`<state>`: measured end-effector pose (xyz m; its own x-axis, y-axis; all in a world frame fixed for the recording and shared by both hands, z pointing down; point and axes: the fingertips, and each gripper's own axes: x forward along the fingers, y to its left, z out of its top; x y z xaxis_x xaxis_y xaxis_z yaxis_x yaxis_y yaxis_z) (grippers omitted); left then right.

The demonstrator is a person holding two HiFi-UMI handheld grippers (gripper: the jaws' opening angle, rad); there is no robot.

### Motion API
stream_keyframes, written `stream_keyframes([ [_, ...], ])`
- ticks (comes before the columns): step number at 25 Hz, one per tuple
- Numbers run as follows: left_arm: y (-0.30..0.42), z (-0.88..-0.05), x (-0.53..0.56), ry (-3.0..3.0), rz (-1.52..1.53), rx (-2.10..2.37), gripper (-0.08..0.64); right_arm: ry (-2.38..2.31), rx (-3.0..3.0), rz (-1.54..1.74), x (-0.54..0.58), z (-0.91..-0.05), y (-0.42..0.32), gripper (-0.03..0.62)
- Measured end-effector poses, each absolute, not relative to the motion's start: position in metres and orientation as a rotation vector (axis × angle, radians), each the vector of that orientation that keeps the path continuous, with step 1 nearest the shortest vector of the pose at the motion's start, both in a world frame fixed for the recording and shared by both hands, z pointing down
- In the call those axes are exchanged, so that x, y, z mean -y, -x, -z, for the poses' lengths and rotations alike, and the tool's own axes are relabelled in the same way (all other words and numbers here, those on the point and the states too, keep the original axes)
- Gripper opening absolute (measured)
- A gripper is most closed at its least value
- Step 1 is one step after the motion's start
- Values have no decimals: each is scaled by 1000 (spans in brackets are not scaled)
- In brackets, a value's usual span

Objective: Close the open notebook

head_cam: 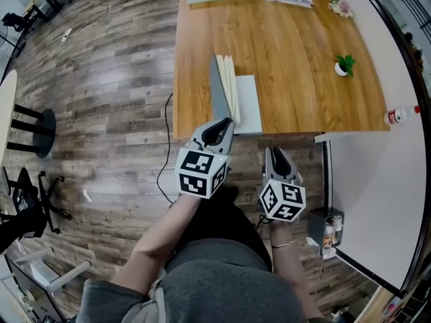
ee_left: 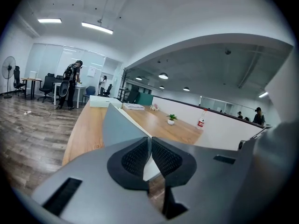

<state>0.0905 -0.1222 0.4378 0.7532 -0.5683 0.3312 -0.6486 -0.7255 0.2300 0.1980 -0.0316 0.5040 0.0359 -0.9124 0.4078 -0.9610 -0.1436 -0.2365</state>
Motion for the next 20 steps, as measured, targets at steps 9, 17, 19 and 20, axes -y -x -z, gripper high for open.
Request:
stream_keyframes([
  [9, -123, -450, 118, -2658, -435, 809, 41, -2261, 1925, -731, 23, -500, -211, 89],
  [17, -152, -469, 114, -2697, -563, 726, 41, -2328, 1856, -751, 9, -502, -226, 89],
  [19, -159, -474, 113, -2708, -590, 705, 41, -2344, 1841, -755, 6, -503, -229, 89],
  [20, -161, -477, 112, -2712, -601, 695, 41, -2350, 1834, -758, 4, -504, -229, 87],
])
